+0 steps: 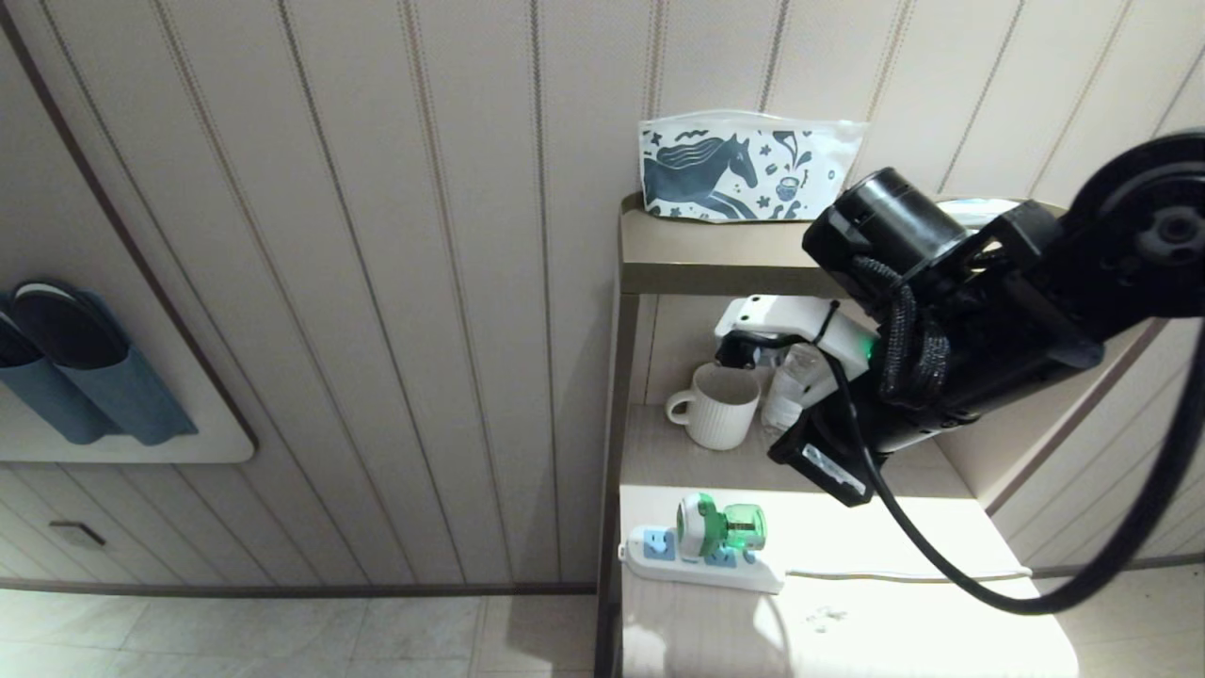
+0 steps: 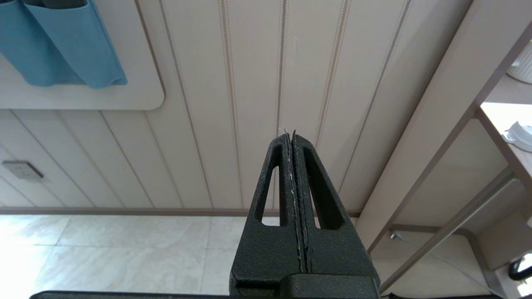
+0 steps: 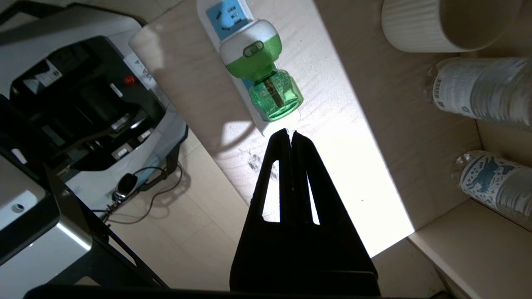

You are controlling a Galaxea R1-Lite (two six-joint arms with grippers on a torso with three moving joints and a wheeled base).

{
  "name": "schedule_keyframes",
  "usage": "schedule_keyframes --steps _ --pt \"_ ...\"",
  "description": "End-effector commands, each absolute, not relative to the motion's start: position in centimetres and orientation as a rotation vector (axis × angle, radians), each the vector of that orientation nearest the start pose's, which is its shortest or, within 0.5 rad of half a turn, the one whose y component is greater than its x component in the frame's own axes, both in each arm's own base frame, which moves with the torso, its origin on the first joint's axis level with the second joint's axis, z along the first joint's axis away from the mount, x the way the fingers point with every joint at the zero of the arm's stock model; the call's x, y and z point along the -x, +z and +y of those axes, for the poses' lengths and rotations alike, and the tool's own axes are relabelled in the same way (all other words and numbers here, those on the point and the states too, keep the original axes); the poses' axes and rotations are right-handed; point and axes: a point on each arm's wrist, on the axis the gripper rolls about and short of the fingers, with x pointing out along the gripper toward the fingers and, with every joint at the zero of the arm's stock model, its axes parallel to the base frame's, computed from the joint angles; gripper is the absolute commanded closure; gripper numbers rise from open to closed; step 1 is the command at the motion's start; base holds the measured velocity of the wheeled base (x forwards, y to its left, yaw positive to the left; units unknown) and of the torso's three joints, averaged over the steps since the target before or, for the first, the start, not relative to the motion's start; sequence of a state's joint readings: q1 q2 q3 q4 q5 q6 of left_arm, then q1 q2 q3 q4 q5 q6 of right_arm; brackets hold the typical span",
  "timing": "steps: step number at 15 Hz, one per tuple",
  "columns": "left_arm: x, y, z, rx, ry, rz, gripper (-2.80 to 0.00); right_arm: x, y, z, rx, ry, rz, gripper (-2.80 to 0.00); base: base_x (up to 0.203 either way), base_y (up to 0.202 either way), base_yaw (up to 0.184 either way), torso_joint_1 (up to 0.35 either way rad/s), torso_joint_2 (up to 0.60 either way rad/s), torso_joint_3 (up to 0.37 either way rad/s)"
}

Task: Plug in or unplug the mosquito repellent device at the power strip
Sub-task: Hold the socket with your left hand and unplug it with your right hand

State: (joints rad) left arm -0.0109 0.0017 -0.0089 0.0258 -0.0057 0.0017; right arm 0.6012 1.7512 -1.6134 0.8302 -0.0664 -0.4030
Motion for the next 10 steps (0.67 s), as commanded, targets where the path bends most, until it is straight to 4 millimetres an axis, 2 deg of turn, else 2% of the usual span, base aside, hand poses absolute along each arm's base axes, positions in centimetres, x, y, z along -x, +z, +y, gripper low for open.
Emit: schedule_keyframes --steps 1,4,6,7,10 --pt "2.3 7.5 0.0 -0.002 -0.017 0.020 0.00 -25.3 24.5 16.9 0.709 0.684 0.882 0.00 0.000 0.000 0.000 0.000 0.00 0.000" --pt "2.3 7.5 0.0 -0.002 -0.017 0.020 0.00 -24.1 24.7 16.4 0.749 0.707 0.888 0.00 0.000 0.000 0.000 0.000 0.00 0.000" --pt "2.3 7.5 0.0 -0.002 -0.017 0.021 0.00 -23.3 23.7 16.2 0.786 0.731 0.958 0.00 0.000 0.000 0.000 0.000 0.00 0.000" --pt "2.3 7.5 0.0 -0.002 -0.017 0.021 0.00 -23.1 23.4 16.2 0.809 0.746 0.969 -2.80 0.000 0.000 0.000 0.000 0.00 0.000" --pt "2.3 7.5 0.0 -0.002 -0.017 0.019 0.00 -23.4 23.3 16.9 0.817 0.761 0.947 -2.80 0.000 0.000 0.000 0.000 0.00 0.000"
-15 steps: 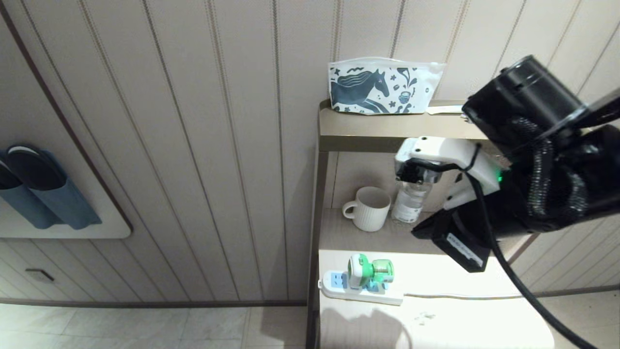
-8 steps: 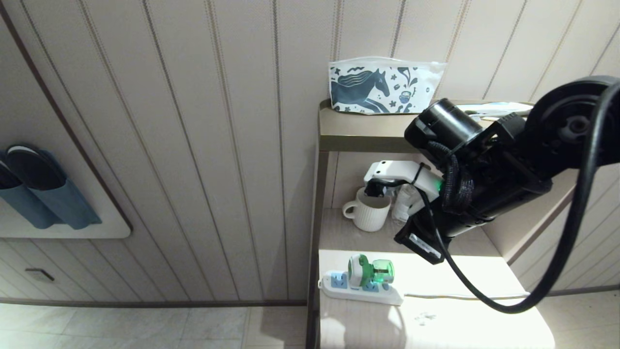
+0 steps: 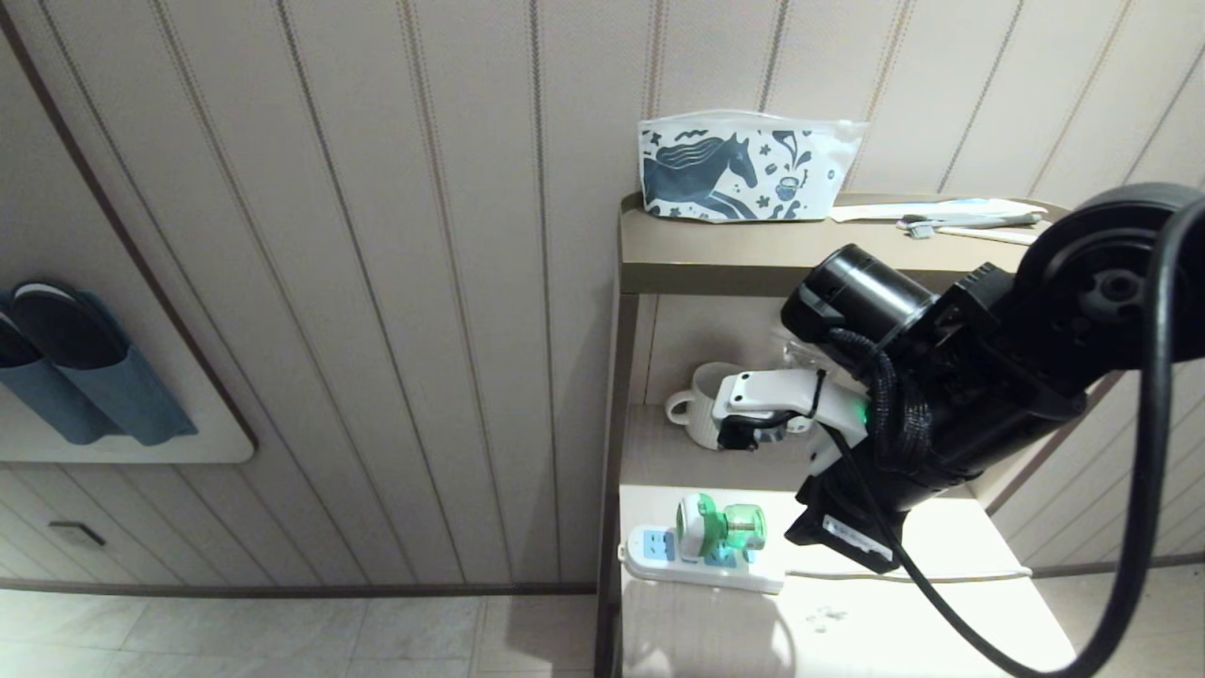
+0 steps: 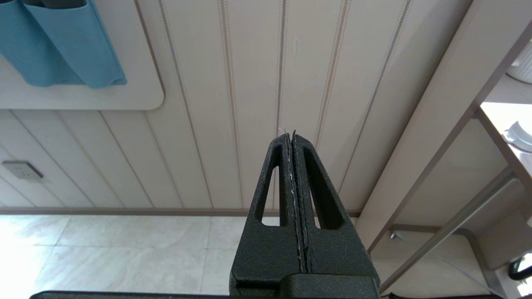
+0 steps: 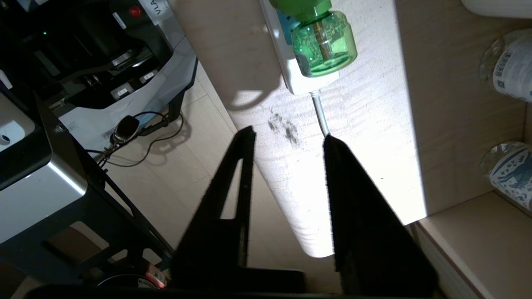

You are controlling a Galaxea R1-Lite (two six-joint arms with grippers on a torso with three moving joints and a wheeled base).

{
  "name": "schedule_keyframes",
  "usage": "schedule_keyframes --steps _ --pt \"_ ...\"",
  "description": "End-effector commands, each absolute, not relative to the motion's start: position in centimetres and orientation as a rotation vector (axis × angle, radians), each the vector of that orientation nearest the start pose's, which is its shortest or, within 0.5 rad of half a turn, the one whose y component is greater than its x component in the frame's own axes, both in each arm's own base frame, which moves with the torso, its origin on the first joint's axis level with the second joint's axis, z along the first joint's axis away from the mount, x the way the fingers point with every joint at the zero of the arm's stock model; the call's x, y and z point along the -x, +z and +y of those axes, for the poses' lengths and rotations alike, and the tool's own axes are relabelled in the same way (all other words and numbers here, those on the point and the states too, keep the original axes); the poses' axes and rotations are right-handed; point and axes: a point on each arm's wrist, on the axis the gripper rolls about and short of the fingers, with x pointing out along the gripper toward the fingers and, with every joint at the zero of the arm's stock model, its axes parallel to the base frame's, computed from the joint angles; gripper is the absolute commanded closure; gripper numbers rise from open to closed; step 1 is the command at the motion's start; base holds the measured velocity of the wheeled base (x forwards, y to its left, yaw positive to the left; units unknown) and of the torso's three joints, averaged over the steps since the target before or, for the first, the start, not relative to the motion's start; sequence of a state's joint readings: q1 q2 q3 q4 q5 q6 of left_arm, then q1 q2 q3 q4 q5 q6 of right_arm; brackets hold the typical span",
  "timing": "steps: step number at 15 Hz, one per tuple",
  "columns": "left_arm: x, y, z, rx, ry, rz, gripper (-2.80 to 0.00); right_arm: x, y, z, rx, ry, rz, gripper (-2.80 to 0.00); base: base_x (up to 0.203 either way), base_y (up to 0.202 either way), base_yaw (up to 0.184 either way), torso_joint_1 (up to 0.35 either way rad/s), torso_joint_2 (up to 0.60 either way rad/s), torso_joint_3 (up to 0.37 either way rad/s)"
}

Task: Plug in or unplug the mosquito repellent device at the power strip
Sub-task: Hold the socket with your left hand and unplug it with your right hand

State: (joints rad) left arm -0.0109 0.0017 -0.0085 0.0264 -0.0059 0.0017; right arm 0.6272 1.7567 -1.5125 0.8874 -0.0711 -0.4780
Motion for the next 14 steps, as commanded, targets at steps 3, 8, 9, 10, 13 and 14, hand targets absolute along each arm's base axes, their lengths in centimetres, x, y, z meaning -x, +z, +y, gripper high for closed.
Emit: schedule_keyframes --steps 3,8,9,10,13,14 --pt "2.3 7.5 0.0 -0.002 -0.017 0.020 0.00 -24.6 21.7 17.8 0.848 0.780 0.978 -2.80 0.000 0.000 0.000 0.000 0.00 0.000" --pt "2.3 7.5 0.0 -0.002 -0.017 0.018 0.00 -27.2 19.2 18.8 0.999 0.866 0.951 -2.80 0.000 0.000 0.000 0.000 0.00 0.000" --pt "2.3 7.5 0.0 -0.002 -0.017 0.019 0.00 -27.7 19.0 18.7 1.045 0.889 0.934 -2.80 0.000 0.000 0.000 0.000 0.00 0.000" --pt "2.3 7.5 0.0 -0.002 -0.017 0.021 0.00 -28.0 18.9 18.8 1.058 0.895 0.929 -2.80 0.000 0.000 0.000 0.000 0.00 0.000" --pt "2.3 7.5 0.0 -0.002 -0.017 0.021 0.00 -28.9 18.0 19.4 1.087 0.917 0.936 -2.80 0.000 0.000 0.000 0.000 0.00 0.000" --pt "2.3 7.5 0.0 -0.002 -0.017 0.020 0.00 -29.2 17.8 19.6 1.098 0.925 0.933 -2.80 0.000 0.000 0.000 0.000 0.00 0.000"
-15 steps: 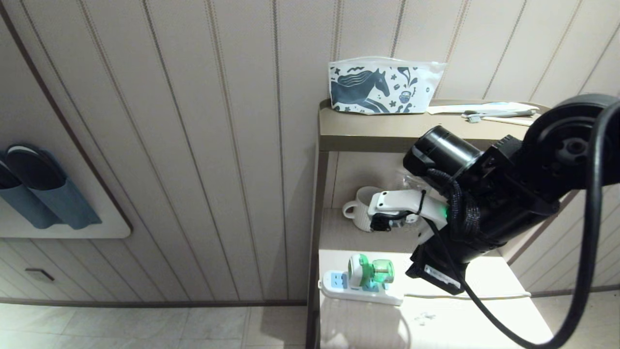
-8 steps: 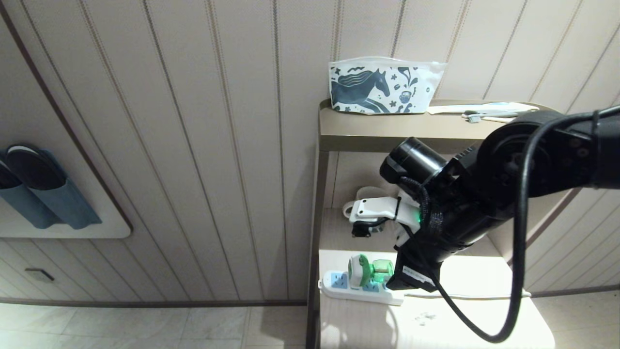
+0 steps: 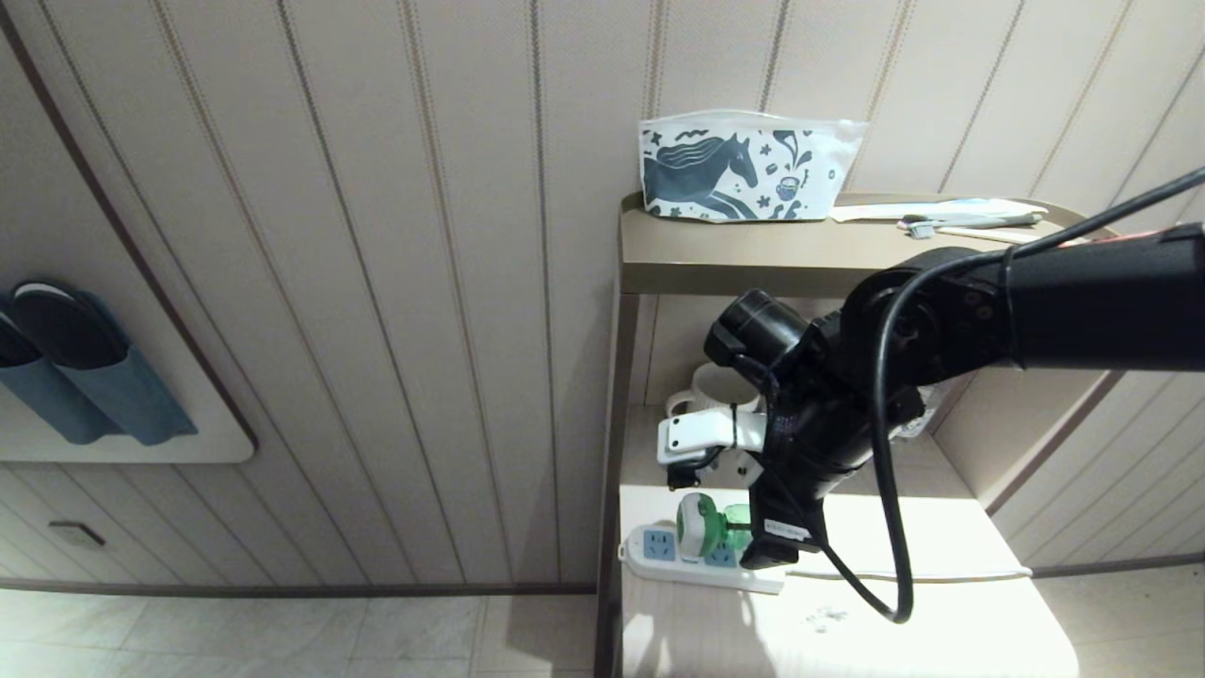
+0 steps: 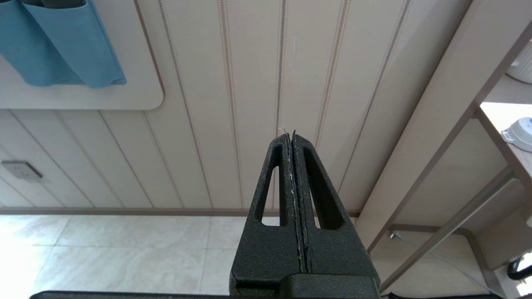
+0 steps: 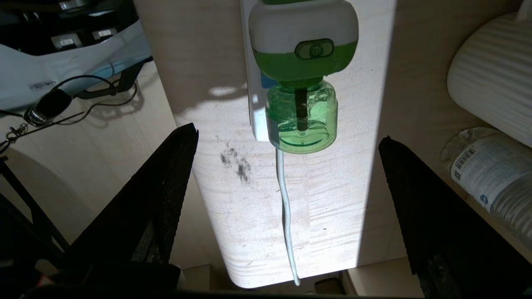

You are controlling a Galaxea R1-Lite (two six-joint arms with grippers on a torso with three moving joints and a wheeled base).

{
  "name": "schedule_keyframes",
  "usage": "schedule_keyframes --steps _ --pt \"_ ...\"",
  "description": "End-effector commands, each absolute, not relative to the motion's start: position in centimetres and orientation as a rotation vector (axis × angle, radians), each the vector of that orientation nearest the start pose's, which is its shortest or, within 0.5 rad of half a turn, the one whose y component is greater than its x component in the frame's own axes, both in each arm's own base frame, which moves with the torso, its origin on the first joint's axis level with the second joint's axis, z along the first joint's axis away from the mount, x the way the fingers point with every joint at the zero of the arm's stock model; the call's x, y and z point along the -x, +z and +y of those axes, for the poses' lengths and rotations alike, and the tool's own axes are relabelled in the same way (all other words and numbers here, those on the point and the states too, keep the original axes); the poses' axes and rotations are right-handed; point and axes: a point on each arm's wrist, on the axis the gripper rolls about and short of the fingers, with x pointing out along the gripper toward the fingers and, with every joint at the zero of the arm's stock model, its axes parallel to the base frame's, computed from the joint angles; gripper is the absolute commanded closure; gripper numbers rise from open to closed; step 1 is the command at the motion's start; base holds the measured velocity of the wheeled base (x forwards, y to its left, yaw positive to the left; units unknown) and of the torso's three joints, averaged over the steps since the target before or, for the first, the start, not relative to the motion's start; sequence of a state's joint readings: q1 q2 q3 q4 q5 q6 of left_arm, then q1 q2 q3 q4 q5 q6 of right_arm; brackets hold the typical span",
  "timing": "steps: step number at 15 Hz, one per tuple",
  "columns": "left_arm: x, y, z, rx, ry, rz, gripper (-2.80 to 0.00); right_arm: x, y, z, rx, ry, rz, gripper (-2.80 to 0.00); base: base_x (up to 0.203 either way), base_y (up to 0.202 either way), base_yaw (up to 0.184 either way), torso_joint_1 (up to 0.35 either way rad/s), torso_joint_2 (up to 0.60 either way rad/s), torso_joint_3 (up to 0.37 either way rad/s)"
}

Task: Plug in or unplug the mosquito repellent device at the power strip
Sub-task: Hold the socket with your left hand and unplug it with your right hand

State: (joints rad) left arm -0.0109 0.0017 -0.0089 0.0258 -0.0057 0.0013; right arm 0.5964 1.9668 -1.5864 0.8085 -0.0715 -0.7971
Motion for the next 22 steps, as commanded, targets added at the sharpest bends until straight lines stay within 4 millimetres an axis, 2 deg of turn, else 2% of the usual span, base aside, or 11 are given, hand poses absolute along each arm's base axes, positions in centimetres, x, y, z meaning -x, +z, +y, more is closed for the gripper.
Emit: schedule_keyframes --steps 1,7,12,15,21,22 --pt "2.3 7.5 0.0 -0.002 -0.017 0.020 0.00 -29.6 17.3 20.0 1.102 0.929 0.939 -2.80 0.000 0.000 0.000 0.000 0.00 0.000" --pt "2.3 7.5 0.0 -0.002 -0.017 0.019 0.00 -31.5 15.3 21.7 1.122 0.951 0.957 -2.80 0.000 0.000 0.000 0.000 0.00 0.000" --pt "2.3 7.5 0.0 -0.002 -0.017 0.020 0.00 -32.5 14.0 21.9 1.131 0.959 0.977 -2.80 0.000 0.000 0.000 0.000 0.00 0.000" --pt "2.3 7.5 0.0 -0.002 -0.017 0.020 0.00 -33.8 12.5 22.8 1.132 0.961 0.987 -2.80 0.000 0.000 0.000 0.000 0.00 0.000" --pt "2.3 7.5 0.0 -0.002 -0.017 0.018 0.00 -34.9 11.6 23.4 1.140 0.966 0.982 -2.80 0.000 0.000 0.000 0.000 0.00 0.000" --pt "2.3 7.5 0.0 -0.002 -0.017 0.018 0.00 -34.9 11.7 23.5 1.138 0.964 0.977 0.00 0.000 0.000 0.000 0.000 0.00 0.000"
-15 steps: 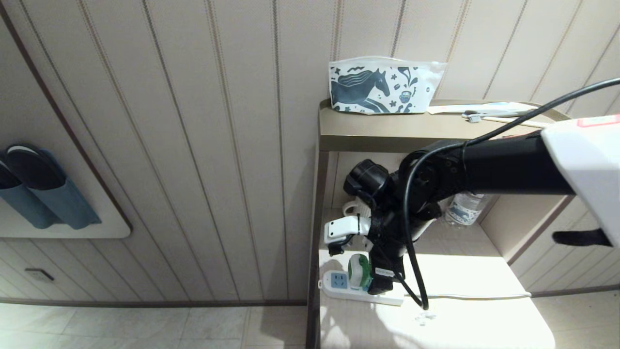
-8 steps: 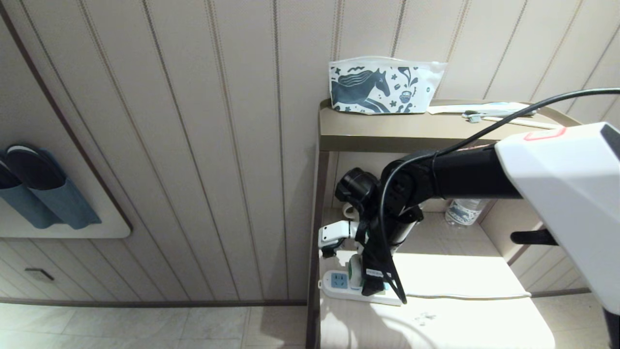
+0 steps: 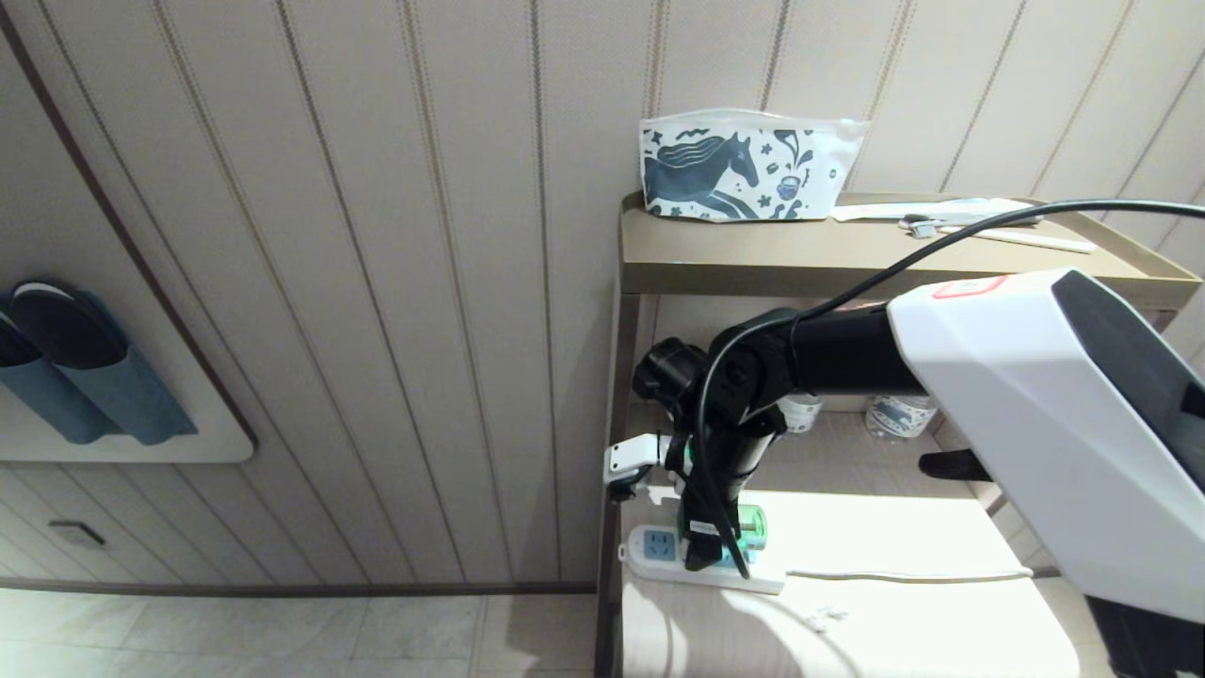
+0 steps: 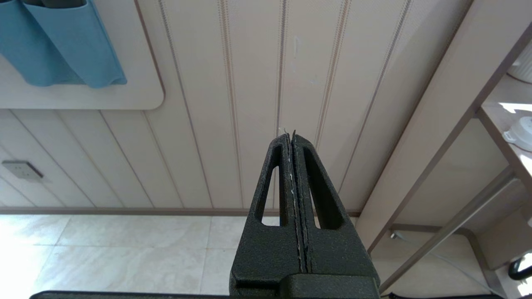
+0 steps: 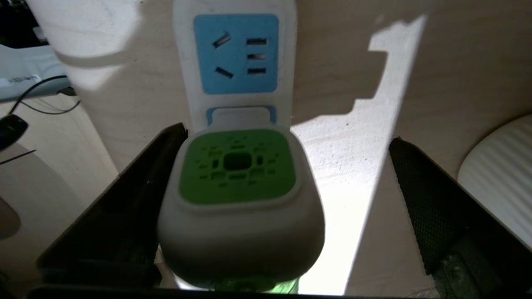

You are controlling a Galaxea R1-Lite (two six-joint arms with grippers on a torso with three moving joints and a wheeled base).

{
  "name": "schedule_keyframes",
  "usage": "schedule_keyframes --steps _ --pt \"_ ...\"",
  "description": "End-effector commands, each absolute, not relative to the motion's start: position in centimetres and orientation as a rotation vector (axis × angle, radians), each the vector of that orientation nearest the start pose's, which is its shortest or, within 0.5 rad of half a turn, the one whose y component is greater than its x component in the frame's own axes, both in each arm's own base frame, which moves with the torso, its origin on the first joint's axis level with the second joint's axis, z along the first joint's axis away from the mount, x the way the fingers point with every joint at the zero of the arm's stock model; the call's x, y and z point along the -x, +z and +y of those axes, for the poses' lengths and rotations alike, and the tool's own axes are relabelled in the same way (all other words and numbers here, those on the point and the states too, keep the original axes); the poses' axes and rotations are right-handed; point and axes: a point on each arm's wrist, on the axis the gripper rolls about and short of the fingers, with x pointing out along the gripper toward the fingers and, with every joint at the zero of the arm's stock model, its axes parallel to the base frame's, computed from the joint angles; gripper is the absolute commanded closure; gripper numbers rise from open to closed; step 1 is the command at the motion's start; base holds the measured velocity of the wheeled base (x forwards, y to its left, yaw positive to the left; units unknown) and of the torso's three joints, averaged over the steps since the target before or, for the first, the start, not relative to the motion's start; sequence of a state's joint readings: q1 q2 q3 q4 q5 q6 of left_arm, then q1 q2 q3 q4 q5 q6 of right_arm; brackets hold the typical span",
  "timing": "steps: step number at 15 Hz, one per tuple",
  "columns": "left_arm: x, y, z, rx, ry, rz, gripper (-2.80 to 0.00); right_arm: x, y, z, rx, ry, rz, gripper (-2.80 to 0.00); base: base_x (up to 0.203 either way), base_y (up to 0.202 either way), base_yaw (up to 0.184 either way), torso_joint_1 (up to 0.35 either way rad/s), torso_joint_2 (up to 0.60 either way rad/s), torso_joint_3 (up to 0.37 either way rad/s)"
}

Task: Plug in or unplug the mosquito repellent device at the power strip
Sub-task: Hold the socket with your left hand and unplug it with your right hand

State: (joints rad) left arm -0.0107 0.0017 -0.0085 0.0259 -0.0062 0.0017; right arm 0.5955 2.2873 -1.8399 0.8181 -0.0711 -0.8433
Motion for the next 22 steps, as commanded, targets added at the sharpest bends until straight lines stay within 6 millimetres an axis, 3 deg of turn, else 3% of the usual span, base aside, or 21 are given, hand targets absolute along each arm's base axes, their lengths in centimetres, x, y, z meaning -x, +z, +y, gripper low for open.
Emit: schedule_keyframes --steps 1,10,22 --pt "2.3 7.5 0.0 -0.002 -0.017 0.018 0.00 -35.0 11.7 23.6 1.137 0.962 0.973 0.00 0.000 0.000 0.000 0.000 0.00 0.000" --pt "2.3 7.5 0.0 -0.002 -0.017 0.021 0.00 -34.5 11.9 23.2 1.124 0.963 0.990 0.00 0.000 0.000 0.000 0.000 0.00 0.000" --pt "2.4 7.4 0.0 -0.006 -0.019 0.037 0.00 -32.6 13.8 23.4 1.118 0.978 0.956 0.00 0.000 0.000 0.000 0.000 0.00 0.000"
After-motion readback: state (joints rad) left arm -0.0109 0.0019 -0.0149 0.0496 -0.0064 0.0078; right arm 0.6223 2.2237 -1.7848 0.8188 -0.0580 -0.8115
